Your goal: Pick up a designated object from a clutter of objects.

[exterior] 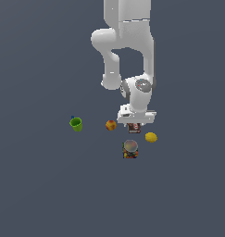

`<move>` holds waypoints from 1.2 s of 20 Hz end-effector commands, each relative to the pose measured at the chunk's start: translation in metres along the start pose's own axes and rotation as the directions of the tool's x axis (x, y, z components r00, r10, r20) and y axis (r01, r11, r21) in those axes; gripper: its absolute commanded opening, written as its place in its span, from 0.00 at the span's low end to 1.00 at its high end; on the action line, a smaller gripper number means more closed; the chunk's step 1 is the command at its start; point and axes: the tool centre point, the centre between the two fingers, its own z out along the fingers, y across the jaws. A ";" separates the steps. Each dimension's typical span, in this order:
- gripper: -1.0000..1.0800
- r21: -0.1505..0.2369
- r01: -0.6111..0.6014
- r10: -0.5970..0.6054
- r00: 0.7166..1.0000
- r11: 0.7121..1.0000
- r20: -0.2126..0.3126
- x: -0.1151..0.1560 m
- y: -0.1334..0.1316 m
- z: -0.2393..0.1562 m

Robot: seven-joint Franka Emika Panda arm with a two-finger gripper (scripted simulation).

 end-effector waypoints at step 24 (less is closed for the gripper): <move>0.00 0.000 0.001 -0.001 1.000 1.000 -0.002 -0.001 0.016 -0.020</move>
